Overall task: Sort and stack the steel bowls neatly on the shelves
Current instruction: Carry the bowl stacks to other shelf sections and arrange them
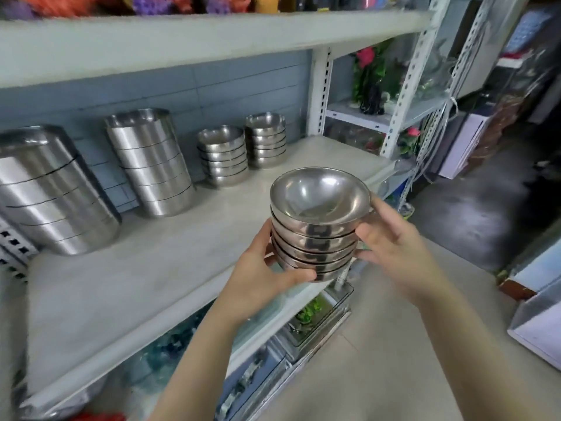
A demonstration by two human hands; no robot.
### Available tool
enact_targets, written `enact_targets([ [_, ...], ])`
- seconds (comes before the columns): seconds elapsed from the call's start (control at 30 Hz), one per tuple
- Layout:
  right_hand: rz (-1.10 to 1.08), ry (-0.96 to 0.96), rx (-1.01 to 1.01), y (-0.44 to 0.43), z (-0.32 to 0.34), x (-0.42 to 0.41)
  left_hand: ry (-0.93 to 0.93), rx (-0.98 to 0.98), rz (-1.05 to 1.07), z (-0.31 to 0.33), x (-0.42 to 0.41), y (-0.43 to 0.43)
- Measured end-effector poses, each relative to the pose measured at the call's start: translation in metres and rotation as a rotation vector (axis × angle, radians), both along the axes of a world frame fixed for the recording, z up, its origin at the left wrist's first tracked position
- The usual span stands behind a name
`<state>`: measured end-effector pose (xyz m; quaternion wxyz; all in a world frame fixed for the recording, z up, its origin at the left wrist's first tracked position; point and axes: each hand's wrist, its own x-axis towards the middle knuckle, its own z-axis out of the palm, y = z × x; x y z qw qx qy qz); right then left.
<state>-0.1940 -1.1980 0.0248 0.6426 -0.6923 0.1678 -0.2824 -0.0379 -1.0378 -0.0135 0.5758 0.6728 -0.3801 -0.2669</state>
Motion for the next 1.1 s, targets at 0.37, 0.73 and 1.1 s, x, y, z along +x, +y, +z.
enact_targets([
  [0.37,0.191,0.068,0.069,-0.186,-0.012,0.063,-0.057,0.038,0.258,-0.013,0.027,-0.152],
  [0.73,0.274,0.142,0.03,-0.293,-0.043,0.158,-0.049,0.139,0.342,-0.042,0.107,-0.255],
  [1.1,0.459,0.094,-0.04,-0.395,-0.049,0.245,-0.047,0.132,0.43,-0.054,0.175,-0.351],
])
